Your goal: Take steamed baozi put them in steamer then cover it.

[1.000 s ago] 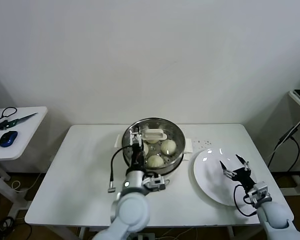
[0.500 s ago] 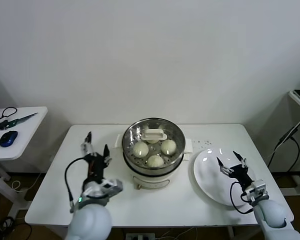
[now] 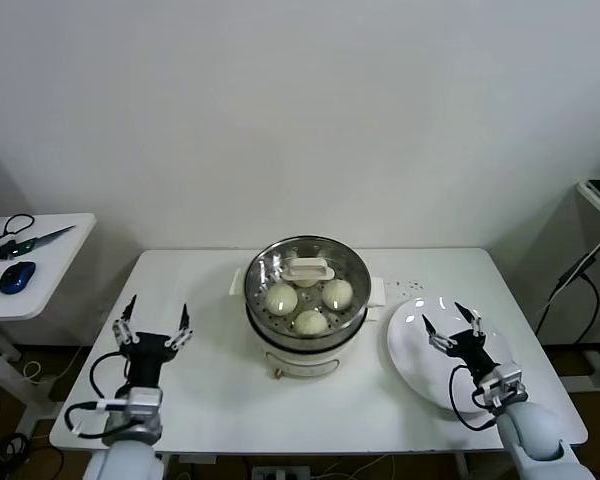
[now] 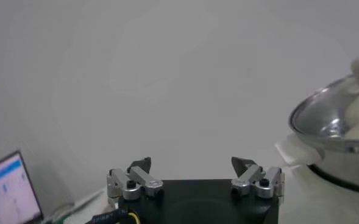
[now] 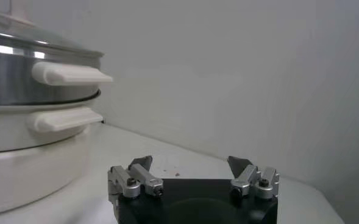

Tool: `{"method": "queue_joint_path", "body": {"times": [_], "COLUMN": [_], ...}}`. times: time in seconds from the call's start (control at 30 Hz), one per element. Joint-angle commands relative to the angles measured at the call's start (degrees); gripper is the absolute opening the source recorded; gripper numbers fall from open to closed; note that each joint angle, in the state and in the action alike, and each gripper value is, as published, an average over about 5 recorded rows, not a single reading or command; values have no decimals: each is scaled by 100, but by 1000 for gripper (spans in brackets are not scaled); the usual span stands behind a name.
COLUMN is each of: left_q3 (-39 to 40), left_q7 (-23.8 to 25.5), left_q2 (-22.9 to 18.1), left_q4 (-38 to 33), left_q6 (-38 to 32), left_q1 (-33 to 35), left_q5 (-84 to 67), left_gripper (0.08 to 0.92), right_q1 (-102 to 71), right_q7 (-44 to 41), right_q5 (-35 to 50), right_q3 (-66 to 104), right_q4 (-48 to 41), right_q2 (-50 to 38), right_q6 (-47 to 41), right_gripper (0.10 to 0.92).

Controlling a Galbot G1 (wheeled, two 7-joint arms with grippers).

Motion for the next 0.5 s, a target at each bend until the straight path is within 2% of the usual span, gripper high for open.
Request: {"method": "queue_joint_path", "body": {"times": [0.03,0.5], "left_q3": [-734,-693], "left_q7": [78,335], "left_q2": [-350,-291], "left_q4": [220,420], "left_q6": [-1203,-1376], "left_q1": [411,465], "left_q5": [-1569,-1576], "left_gripper": [823,823], "right_q1": [-23,-312], "right_q7": [83,100], "right_q5": [189,189], "right_q3": [-5,281], "right_q4": [154,338], "right_q2": [36,19], "right_q6": [-84,-25], "right_gripper": [823,823]}}
